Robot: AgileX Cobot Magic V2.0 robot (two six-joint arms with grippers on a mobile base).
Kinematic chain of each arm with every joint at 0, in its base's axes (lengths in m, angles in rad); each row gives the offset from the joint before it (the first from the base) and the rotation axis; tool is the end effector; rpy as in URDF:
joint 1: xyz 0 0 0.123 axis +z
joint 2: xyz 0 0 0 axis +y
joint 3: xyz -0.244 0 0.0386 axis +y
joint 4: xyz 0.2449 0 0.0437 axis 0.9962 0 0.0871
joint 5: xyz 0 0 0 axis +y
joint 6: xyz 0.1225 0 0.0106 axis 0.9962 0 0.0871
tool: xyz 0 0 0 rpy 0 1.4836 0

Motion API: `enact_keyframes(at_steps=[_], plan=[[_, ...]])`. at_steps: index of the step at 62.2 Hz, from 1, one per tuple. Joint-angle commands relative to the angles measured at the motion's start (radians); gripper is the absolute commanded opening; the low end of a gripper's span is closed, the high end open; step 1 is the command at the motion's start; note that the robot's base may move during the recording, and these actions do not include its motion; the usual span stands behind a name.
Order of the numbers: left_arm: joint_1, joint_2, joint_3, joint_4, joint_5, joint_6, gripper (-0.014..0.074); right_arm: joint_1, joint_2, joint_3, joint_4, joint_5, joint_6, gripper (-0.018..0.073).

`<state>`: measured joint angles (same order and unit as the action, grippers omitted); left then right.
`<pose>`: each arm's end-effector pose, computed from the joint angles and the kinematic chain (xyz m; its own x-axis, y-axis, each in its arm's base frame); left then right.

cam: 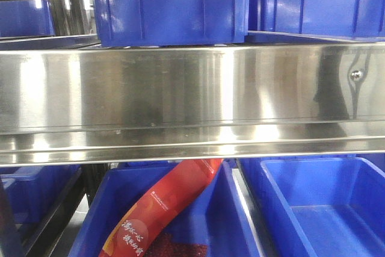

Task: Grab carton from right shelf to conveyor
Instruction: 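Lift the carton off the shelf with both grippers, then hold the carton with both grippers while the base turns away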

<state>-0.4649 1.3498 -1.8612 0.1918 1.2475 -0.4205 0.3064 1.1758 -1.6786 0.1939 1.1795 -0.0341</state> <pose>0.2540 -0.1025 0.4549 -0.6115 -0.0798 -0.7872 0.1035 0.9783 -0.1795 0.2186 0.0921 0.4527 -0.5421 -0.1296 -0.8303 -0.4169 0.8993 0.1319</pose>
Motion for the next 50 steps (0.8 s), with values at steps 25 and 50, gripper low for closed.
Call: enact_keyframes(at_steps=[25,50], plan=[[-0.001,-0.007,-0.012,0.023,-0.026,-0.003,-0.0016,-0.003,-0.020,-0.005,0.003,-0.037,-0.017,-0.0069],[-0.001,-0.007,-0.012,0.023,-0.026,-0.003,-0.0016,-0.003,-0.018,-0.005,0.003,-0.037,-0.017,-0.0069]])
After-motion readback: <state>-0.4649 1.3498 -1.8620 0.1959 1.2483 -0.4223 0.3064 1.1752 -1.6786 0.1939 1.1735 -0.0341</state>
